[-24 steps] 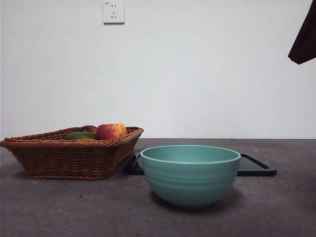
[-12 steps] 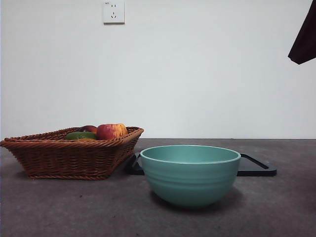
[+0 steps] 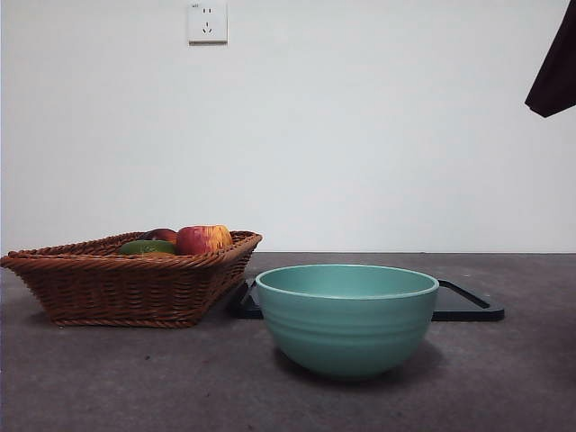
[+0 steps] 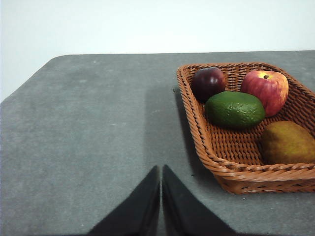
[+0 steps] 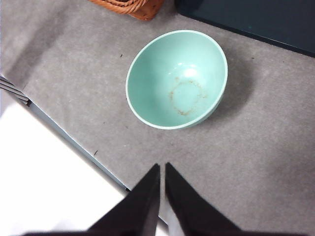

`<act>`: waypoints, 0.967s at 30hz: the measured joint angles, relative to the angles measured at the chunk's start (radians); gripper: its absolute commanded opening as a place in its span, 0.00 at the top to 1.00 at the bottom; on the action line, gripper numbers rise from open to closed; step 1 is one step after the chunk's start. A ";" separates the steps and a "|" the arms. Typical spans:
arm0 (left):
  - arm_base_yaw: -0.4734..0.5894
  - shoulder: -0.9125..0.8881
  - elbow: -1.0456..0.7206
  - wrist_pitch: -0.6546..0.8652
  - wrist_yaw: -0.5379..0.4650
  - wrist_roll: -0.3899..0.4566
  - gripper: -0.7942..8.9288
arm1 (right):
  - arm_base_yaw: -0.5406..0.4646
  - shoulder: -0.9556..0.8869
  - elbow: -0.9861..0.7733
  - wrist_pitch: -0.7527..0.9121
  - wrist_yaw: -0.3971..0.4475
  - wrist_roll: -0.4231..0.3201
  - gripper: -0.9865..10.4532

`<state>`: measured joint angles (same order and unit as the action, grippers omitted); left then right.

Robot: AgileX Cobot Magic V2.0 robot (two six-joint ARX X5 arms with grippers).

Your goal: Pick up the wifruite, put it on the bowl, pick up the plate, put it on desk

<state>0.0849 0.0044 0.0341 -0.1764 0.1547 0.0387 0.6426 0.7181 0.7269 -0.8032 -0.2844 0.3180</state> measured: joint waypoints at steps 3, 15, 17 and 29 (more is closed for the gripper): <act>0.000 0.000 0.000 0.000 0.000 0.000 0.91 | 0.000 -0.016 0.000 0.000 0.002 -0.005 0.91; 0.000 0.000 0.000 0.000 0.000 0.000 0.91 | -0.280 -0.234 -0.098 0.357 0.129 -0.203 0.91; 0.000 0.000 0.000 0.000 0.000 0.000 0.91 | -0.377 -0.306 -0.196 0.496 0.129 -0.238 0.91; 0.000 0.000 0.000 0.000 0.000 0.000 0.91 | -0.574 -0.616 -0.581 0.755 0.262 -0.270 0.91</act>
<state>0.0849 0.0044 0.0338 -0.1764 0.1547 0.0387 0.0685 0.1024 0.1463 -0.0483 -0.0223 0.0479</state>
